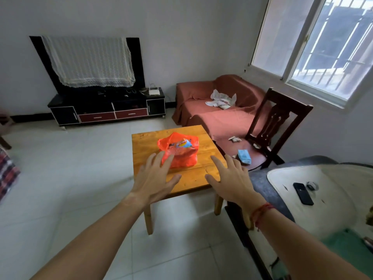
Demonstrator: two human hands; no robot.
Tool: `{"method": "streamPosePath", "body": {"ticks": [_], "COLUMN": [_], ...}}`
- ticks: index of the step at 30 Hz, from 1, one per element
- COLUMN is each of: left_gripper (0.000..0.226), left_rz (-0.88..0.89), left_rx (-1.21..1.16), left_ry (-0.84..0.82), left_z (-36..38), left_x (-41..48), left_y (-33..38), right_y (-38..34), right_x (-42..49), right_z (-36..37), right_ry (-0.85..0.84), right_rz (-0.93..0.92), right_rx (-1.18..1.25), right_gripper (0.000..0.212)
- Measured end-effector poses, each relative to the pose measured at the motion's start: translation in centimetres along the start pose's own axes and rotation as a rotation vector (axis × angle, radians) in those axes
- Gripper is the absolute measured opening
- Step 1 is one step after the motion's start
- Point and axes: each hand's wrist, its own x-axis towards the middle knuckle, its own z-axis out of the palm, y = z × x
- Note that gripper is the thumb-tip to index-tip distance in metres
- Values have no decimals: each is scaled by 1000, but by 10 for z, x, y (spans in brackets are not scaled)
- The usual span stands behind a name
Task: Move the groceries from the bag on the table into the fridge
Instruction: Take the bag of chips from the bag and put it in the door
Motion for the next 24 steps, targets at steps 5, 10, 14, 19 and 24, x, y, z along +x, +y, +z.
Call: {"method": "streamPosePath", "body": {"ticks": [5,10,14,19,24], "left_gripper": [87,87,86,80,79], "left_rz": [-34,-63,-80,-116,-124], "left_rx": [21,8,-27,-108,-129], "left_ry": [-23,-61,-77,-139,-215], "left_z": [21,52,82,118,148], "left_x": [65,124,176,245,310], "left_y": [-14,-42,-67,-106,-141], "right_y": [9,11,9,1,-4], "right_x": [76,142,201,285,358], "right_z": [15,40,64,94,120], "right_ry": [-39,-76,-108,-170,-245], "right_rz": [-36,-69,-73,-54,-24], "right_rx": [-14,-17,-27,-46,-40], "right_gripper": [73,75,75,74,76]}}
